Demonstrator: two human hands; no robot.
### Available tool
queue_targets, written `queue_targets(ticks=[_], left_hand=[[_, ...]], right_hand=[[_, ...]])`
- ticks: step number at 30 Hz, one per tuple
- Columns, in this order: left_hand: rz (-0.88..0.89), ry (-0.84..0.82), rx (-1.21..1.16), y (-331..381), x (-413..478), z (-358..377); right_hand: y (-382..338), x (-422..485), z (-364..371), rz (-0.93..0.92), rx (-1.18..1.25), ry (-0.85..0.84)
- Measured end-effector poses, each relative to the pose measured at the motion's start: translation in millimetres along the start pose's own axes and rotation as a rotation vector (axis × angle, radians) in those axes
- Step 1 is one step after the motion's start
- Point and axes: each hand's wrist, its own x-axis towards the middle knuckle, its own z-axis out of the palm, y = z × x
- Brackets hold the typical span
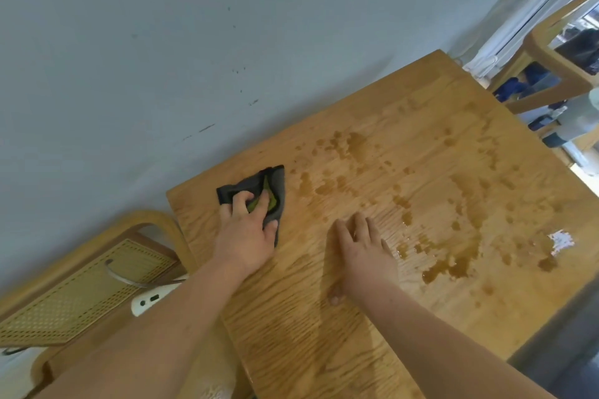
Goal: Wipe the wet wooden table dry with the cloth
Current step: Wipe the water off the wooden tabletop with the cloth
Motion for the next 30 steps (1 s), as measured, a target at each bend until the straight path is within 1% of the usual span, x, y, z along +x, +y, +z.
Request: queue_targets(ticks=[1,4,6,7,8,9,12,13,14,15,16,18,19,20,21,22,24,25,26,27,28,30], left_hand=[[0.048,-0.018,0.037,5,-8,6],[0.350,-0.156,0.180,-4,-12,1],[0.459,-0.198,0.263,-17,6,-15],[0.474,-0.191,0.309,-19,19,-22],[0.452,-0.177,0.332,-16,32,-29],[0.392,-0.153,0.315,-11,44,-34],[0.173,-0.080,0.179,17,70,-34],[0.139,-0.076,0.138,27,71,-32],[0.145,-0.077,0.123,35,67,-29],[0.208,-0.081,0.147,39,61,-24],[0.324,-0.097,0.199,40,55,-22],[0.583,-0.183,0.288,34,54,-29],[0.665,-0.220,0.327,28,62,-36],[0.696,-0.230,0.357,24,73,-42],[0.671,-0.205,0.369,20,83,-46],[0.573,-0.149,0.333,18,92,-49],[0.240,-0.010,0.159,24,99,-45],[0.113,0.045,0.086,31,97,-38],[0.055,0.081,0.058,39,92,-31],[0.057,0.092,0.056,48,83,-24],[0.106,0.085,0.065,54,72,-18],[0.279,0.047,0.122,56,48,-8]], right_hand=[[0,2,-1,-0.003,0.019,-0.006],[3,3,-4,-0.004,0.053,-0.022],[4,2,-3,0.007,0.078,-0.021],[4,3,-3,0.012,0.090,-0.019],[3,4,-3,0.014,0.097,-0.021],[2,5,-3,0.016,0.098,-0.029],[0,6,-4,0.031,0.083,-0.043],[0,7,-4,0.035,0.078,-0.051],[1,7,-4,0.036,0.075,-0.058],[1,7,-3,0.036,0.076,-0.059],[1,7,-2,0.037,0.080,-0.055],[0,8,-3,0.035,0.088,-0.050],[0,9,-4,0.032,0.091,-0.059],[0,10,-5,0.031,0.093,-0.066],[-1,11,-6,0.033,0.096,-0.069],[-1,12,-8,0.036,0.099,-0.072],[-1,12,-8,0.041,0.106,-0.084],[-1,11,-7,0.048,0.110,-0.080],[-1,10,-6,0.053,0.111,-0.068],[-1,9,-4,0.052,0.109,-0.056],[-2,9,-3,0.048,0.106,-0.051],[-2,9,-2,0.044,0.109,-0.042]])
